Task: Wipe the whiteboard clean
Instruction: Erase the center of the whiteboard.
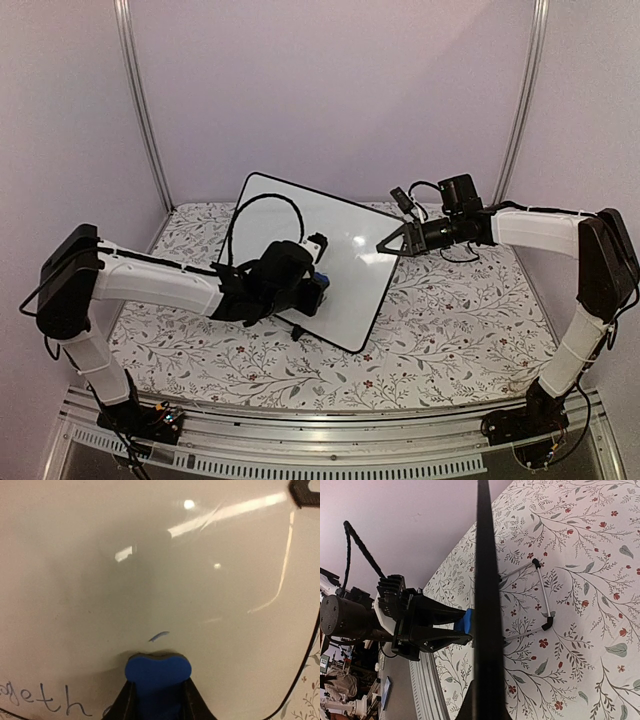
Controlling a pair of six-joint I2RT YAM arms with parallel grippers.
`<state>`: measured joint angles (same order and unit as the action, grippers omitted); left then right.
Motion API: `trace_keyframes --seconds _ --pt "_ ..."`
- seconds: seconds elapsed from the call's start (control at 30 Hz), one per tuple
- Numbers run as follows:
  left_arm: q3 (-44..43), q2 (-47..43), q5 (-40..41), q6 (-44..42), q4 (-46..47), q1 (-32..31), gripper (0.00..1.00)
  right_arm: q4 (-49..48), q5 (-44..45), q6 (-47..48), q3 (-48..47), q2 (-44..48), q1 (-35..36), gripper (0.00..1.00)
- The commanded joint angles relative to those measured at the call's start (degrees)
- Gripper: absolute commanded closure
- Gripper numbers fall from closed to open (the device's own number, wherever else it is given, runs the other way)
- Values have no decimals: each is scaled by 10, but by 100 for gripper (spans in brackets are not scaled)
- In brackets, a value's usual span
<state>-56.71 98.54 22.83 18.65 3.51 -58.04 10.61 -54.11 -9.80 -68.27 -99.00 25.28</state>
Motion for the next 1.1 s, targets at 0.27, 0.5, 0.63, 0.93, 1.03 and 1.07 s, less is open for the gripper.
trace_keyframes --seconds 0.27,0.5,0.63,0.93,1.03,1.07 --pt "-50 41 58 9 -26 48 100 64 -35 35 42 -31 68 100" --pt "-4 17 58 38 -33 49 100 64 -34 34 41 -33 68 100" --pt "34 -3 73 56 -62 54 100 67 -35 36 37 -36 68 100" --pt "76 -51 86 59 -76 83 100 82 -32 41 19 -38 68 100" --pt "86 -73 78 61 -76 101 100 90 -29 45 14 -37 68 100" --pt "90 -81 74 62 -75 109 100 92 -27 47 12 -37 68 100"
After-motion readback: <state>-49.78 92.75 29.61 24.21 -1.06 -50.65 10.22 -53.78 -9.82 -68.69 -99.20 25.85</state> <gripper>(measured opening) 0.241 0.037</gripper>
